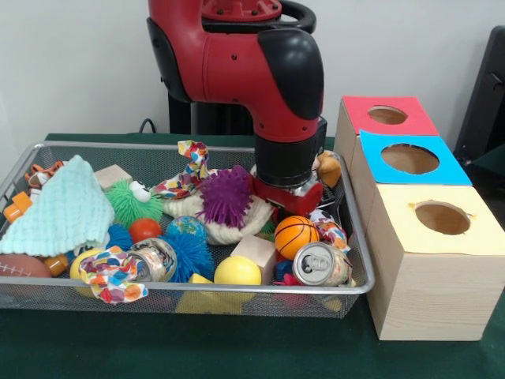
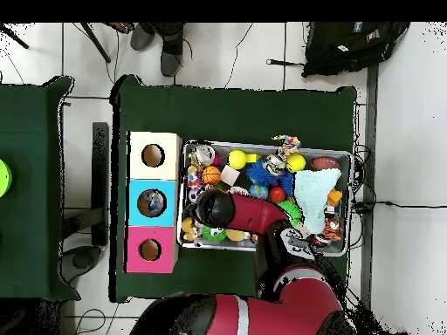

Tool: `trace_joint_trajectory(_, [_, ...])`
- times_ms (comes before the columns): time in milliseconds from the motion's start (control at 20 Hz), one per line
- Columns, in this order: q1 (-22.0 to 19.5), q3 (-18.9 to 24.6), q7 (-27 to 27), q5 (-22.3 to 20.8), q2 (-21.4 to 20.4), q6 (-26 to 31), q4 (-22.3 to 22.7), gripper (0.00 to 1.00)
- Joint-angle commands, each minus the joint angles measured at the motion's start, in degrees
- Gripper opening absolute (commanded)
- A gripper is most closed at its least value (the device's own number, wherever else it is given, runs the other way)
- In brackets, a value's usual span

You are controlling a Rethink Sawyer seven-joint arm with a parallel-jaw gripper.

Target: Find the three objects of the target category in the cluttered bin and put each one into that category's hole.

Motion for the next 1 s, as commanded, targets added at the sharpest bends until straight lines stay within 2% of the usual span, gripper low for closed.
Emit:
trace_joint_trajectory(50, [-3.52,-0.9,-4.03,-5.13,0.2,9.34,2.7,0.0])
trace_joint_trajectory(600, [-7.64,-3.14,-3.79,-11.5,2.19,7.25,3.8,0.0])
trace_joint_trajectory(1000, [-12.59,-2.09,-6.69,-15.28,3.06,10.62,4.68,0.0])
